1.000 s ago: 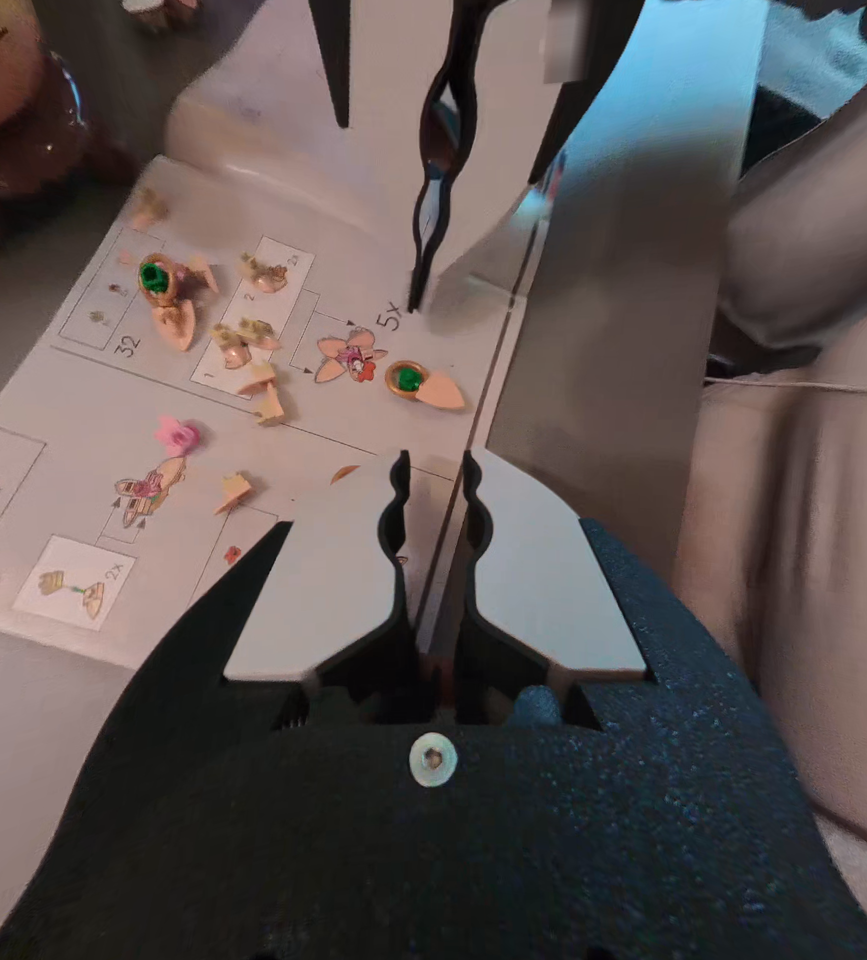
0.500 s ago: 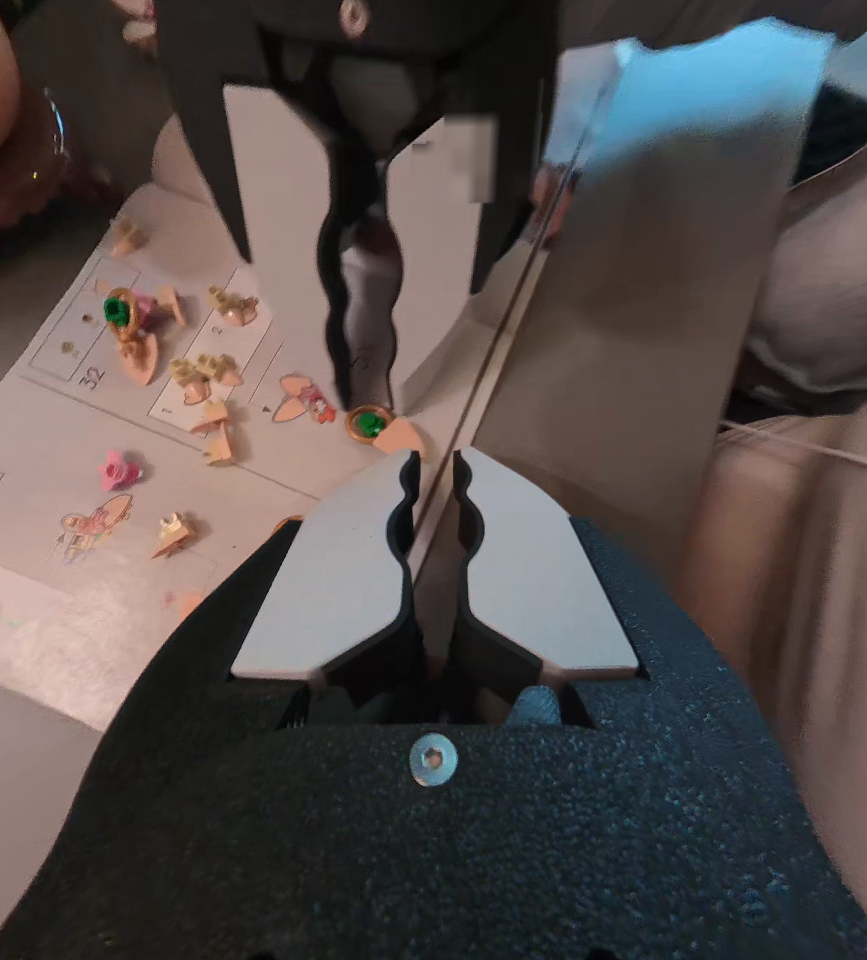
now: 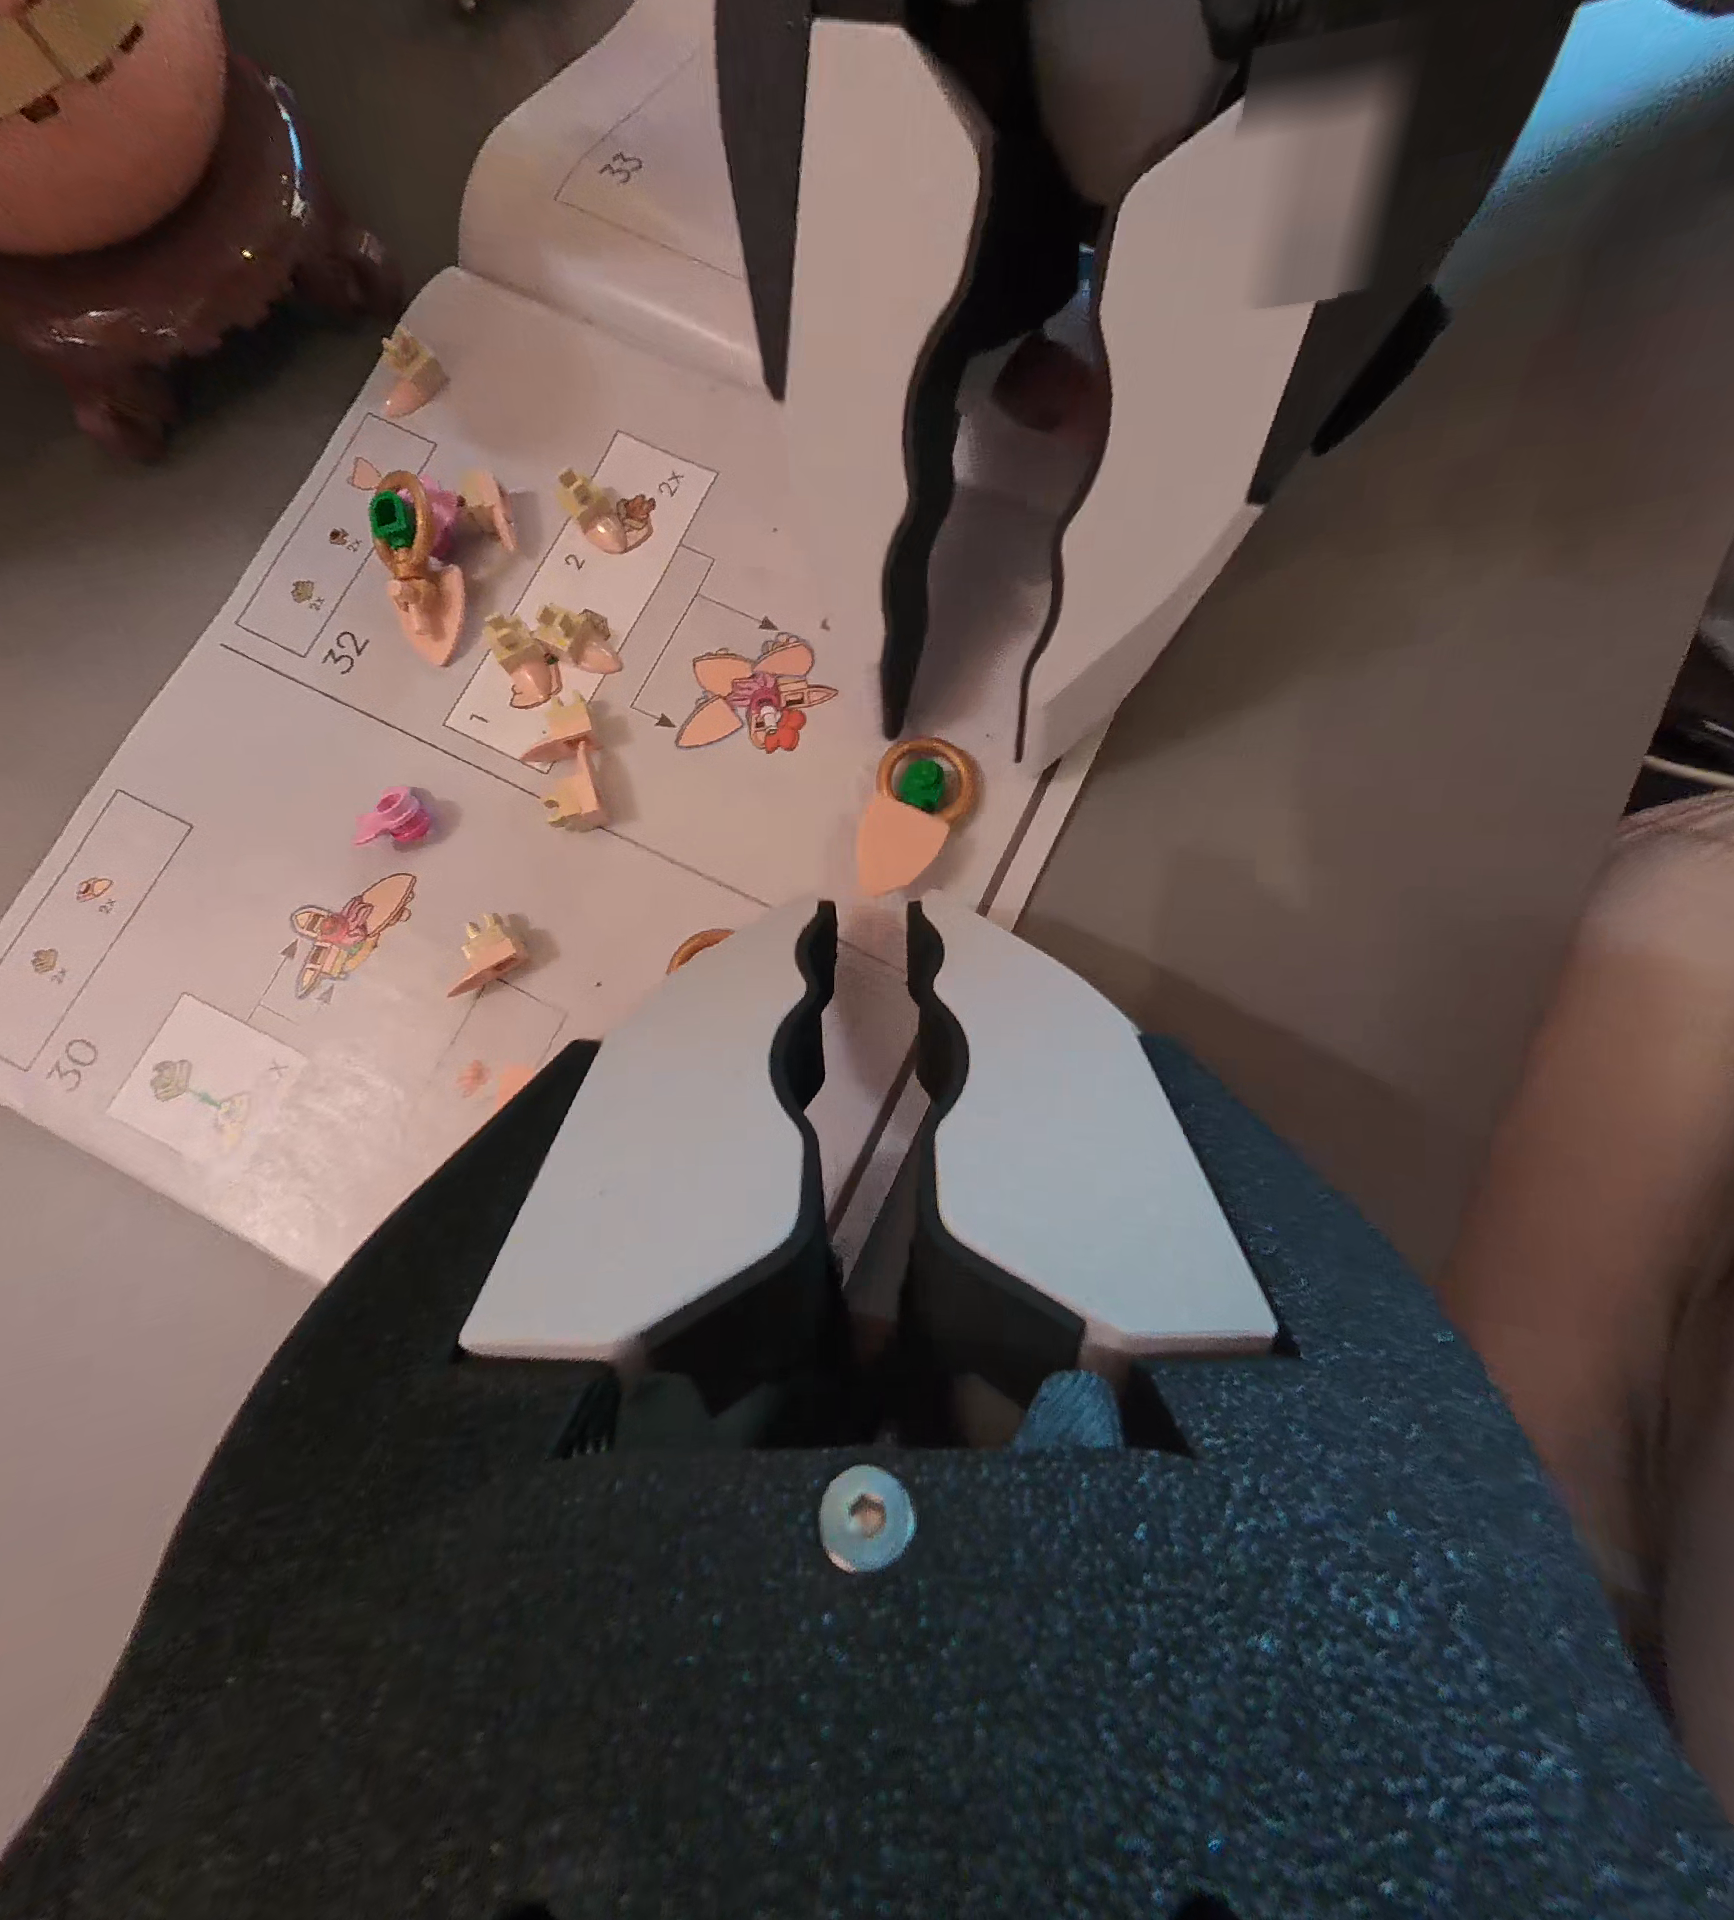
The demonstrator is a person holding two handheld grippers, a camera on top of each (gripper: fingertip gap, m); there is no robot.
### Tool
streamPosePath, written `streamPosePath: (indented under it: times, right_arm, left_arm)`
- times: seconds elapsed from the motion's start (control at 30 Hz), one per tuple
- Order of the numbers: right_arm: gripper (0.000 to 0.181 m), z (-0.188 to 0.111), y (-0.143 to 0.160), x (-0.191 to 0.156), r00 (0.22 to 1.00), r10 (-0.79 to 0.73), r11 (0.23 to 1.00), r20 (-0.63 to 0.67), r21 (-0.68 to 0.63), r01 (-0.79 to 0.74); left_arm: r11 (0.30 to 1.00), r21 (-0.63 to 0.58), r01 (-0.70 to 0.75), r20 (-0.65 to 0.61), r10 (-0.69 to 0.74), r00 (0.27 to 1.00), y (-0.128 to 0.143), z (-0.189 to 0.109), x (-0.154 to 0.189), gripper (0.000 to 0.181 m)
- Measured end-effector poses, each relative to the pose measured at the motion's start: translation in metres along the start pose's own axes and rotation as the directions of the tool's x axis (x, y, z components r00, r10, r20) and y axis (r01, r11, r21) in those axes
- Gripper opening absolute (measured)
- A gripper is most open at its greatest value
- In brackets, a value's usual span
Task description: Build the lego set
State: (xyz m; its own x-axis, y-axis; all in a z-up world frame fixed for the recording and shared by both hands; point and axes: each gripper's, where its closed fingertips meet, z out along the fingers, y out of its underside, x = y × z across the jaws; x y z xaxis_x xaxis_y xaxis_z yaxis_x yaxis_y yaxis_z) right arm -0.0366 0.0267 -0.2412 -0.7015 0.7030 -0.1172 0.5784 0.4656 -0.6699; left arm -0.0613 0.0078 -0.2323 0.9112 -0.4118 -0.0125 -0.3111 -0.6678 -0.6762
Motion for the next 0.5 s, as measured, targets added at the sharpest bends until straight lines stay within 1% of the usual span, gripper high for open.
streamPosePath:
  times: [0.07, 0.13, 0.17, 0.2, 0.27, 0.33, 0.43, 0.5]
  right_arm:
    - [0.023, -0.007, -0.008, 0.007, 0.999, 0.009, 0.999, -0.038, 0.032, -0.008]
    - [0.021, -0.019, -0.023, 0.029, 0.989, 0.069, 0.995, -0.132, 0.082, -0.058]
    - [0.020, -0.022, -0.029, 0.042, 0.978, 0.105, 0.991, -0.179, 0.096, -0.089]
    - [0.019, -0.021, -0.034, 0.054, 0.969, 0.133, 0.988, -0.206, 0.101, -0.114]
    - [0.016, -0.012, -0.043, 0.070, 0.960, 0.161, 0.985, -0.230, 0.101, -0.141]
    - [0.013, 0.003, -0.049, 0.078, 0.961, 0.157, 0.987, -0.229, 0.077, -0.143]
    - [0.015, 0.018, -0.047, 0.096, 0.940, 0.086, 0.995, -0.329, -0.019, -0.097]
    - [0.018, 0.024, -0.044, 0.099, 0.936, 0.066, 0.994, -0.346, -0.060, -0.093]
  left_arm:
    - [0.999, 0.051, 0.015, 0.005, -0.015, 1.000, -0.003, -0.013, -0.008, 0.012]
    - [0.982, 0.179, 0.060, 0.015, -0.064, 0.998, -0.013, -0.034, -0.024, 0.011]
    - [0.963, 0.252, 0.101, 0.020, -0.110, 0.994, -0.017, -0.045, -0.034, 0.010]
    - [0.938, 0.313, 0.147, 0.021, -0.161, 0.987, -0.020, -0.054, -0.044, 0.009]
    - [0.899, 0.389, 0.201, 0.041, -0.235, 0.971, -0.018, -0.066, -0.062, 0.009]
    - [0.886, 0.415, 0.204, 0.086, -0.262, 0.961, -0.011, -0.067, -0.074, 0.009]
    - [0.890, 0.408, 0.204, 0.076, -0.256, 0.964, -0.005, -0.063, -0.073, 0.009]
    - [0.890, 0.413, 0.194, 0.072, -0.244, 0.967, -0.005, -0.062, -0.072, 0.009]
